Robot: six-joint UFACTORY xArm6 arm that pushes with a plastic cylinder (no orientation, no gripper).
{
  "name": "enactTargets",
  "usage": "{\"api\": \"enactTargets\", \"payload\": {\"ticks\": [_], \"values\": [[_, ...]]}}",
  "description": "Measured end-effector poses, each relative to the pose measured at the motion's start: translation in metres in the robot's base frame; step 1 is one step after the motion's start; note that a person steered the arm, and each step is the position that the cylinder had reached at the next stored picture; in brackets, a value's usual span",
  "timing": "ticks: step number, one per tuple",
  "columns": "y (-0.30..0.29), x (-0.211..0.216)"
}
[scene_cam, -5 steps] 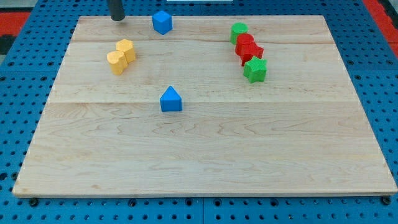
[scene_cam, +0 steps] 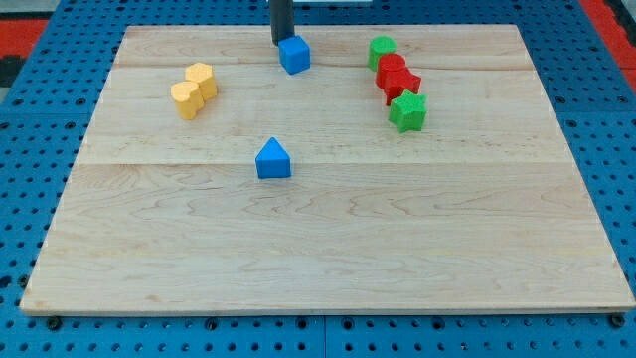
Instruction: Move the blue cube towards the yellow hexagon
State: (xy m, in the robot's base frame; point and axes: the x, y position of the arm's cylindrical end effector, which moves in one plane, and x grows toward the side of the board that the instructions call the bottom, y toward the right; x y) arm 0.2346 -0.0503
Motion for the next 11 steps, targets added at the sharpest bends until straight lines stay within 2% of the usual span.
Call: {"api": "enactTargets", "payload": {"ticks": [1, 2, 3, 4, 6, 8, 10, 11], "values": [[0.027, 0.016], [0.028, 0.004], [0.058, -0.002], [0.072, 0.024], [0.016, 0.079], [0.012, 0.042], [-0.026, 0.094], [0.015, 0.098]]}}
